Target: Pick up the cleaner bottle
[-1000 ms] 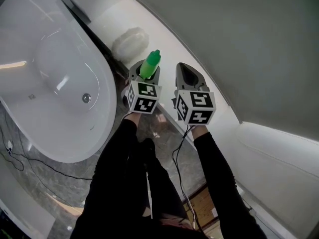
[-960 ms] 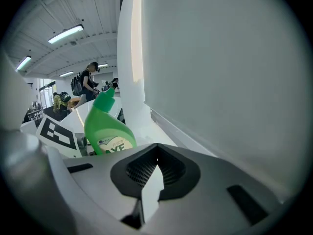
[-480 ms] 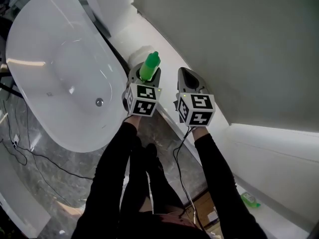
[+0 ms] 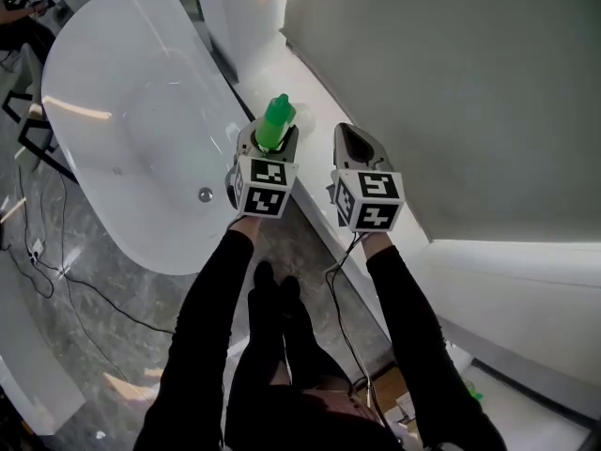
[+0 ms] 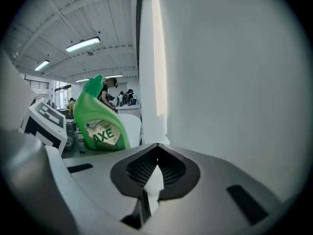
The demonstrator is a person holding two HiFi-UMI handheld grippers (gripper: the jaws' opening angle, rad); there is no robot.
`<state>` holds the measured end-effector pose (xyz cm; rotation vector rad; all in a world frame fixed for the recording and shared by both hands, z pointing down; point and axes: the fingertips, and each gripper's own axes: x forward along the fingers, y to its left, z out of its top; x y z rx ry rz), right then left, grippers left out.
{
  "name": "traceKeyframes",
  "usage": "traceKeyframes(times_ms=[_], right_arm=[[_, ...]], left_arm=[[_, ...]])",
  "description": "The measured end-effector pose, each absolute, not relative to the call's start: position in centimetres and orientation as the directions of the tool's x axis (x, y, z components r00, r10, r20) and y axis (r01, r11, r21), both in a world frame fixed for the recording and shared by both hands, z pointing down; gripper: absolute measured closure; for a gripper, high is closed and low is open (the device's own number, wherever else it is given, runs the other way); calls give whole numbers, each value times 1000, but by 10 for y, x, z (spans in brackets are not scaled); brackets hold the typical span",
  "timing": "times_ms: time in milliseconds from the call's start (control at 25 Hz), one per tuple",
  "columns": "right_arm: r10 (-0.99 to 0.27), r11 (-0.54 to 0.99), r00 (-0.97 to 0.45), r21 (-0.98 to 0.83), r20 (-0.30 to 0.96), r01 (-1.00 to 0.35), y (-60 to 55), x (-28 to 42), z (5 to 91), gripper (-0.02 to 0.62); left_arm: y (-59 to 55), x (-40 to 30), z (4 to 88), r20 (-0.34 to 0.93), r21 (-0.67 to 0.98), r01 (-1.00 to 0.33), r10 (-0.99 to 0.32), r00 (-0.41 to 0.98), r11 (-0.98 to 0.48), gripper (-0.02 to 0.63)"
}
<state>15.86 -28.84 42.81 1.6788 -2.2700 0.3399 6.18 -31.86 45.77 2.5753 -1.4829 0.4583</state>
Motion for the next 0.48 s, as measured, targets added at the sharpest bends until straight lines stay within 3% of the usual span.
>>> traceKeyframes(times_ms=[480], right_arm=[[-852,425,-403,-8,335,-905,-292,72,391,594]], left_arm=[[-309,-33,403,281,-73,-922,-895,346,-380,410]])
